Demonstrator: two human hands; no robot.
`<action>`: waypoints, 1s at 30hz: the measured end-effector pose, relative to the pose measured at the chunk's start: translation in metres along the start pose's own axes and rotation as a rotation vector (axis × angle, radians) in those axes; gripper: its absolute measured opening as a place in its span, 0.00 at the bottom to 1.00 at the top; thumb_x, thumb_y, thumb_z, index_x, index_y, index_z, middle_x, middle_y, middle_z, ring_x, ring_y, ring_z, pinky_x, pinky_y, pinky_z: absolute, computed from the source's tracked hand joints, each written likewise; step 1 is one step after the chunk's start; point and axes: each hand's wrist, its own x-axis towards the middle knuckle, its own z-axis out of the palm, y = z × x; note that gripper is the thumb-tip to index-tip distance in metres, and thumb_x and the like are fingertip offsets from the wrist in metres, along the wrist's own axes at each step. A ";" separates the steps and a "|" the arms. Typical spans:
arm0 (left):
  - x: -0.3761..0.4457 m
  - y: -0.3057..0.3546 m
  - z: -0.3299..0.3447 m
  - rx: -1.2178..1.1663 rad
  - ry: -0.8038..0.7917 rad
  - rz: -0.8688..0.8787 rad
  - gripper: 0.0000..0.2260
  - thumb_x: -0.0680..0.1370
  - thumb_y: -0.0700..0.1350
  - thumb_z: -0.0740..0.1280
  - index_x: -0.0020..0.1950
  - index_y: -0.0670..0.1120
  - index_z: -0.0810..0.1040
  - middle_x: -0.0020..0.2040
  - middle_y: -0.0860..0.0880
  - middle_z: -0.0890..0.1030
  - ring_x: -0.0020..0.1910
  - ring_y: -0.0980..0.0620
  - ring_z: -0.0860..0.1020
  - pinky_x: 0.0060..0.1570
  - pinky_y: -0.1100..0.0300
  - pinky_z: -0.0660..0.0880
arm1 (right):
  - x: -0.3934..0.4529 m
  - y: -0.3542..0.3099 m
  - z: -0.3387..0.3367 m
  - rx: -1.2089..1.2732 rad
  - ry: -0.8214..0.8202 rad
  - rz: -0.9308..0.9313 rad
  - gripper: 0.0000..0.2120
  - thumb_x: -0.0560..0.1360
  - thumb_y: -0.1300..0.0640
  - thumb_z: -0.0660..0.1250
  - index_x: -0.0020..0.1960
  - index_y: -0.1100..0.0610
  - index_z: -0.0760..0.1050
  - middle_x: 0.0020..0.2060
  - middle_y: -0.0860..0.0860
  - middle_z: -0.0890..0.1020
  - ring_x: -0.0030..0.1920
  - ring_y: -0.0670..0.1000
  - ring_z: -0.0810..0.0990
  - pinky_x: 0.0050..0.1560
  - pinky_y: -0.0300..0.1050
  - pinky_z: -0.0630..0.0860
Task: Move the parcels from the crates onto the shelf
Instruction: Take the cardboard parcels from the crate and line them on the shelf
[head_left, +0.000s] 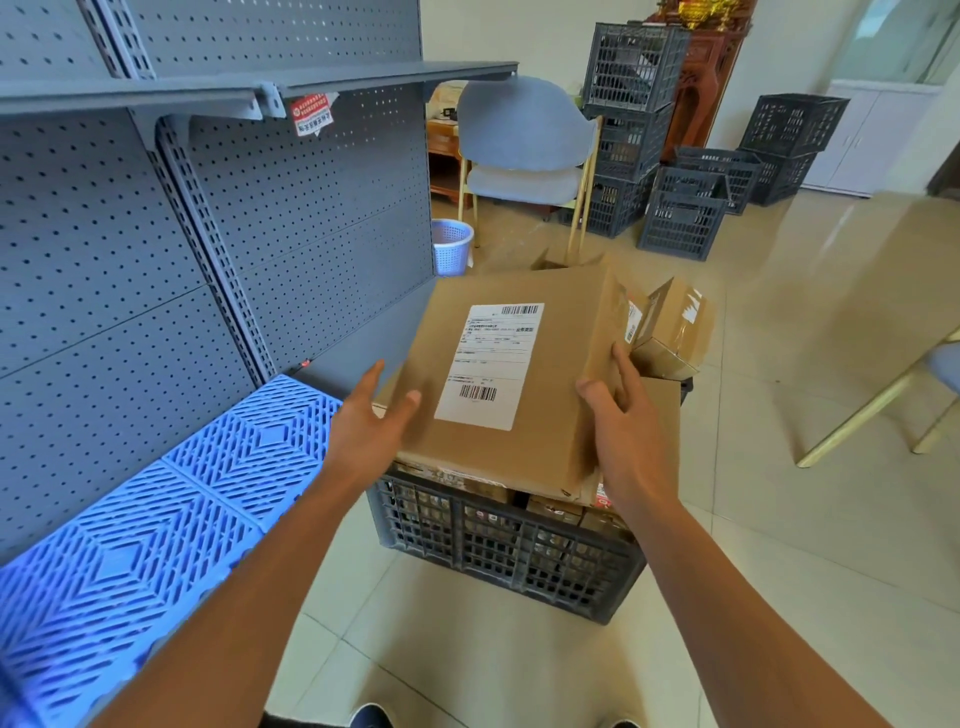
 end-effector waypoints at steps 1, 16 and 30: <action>0.001 -0.002 -0.002 -0.010 -0.014 -0.021 0.32 0.78 0.58 0.70 0.80 0.57 0.62 0.76 0.50 0.70 0.74 0.49 0.68 0.72 0.52 0.64 | 0.001 0.001 0.001 0.018 -0.023 0.014 0.30 0.80 0.48 0.67 0.77 0.33 0.59 0.68 0.42 0.71 0.57 0.42 0.75 0.47 0.41 0.75; -0.008 -0.010 -0.020 -0.059 0.037 0.025 0.34 0.77 0.52 0.73 0.79 0.64 0.62 0.66 0.58 0.74 0.67 0.53 0.74 0.70 0.50 0.71 | 0.002 0.012 0.010 -0.310 -0.233 -0.068 0.23 0.85 0.45 0.56 0.80 0.39 0.59 0.66 0.40 0.77 0.66 0.47 0.76 0.70 0.58 0.74; -0.023 -0.044 -0.071 0.107 0.142 0.068 0.30 0.81 0.51 0.68 0.80 0.64 0.59 0.69 0.47 0.74 0.68 0.47 0.72 0.70 0.49 0.69 | -0.031 0.028 0.086 -0.559 -0.432 -0.226 0.49 0.74 0.47 0.75 0.82 0.38 0.45 0.80 0.43 0.46 0.77 0.50 0.59 0.75 0.52 0.65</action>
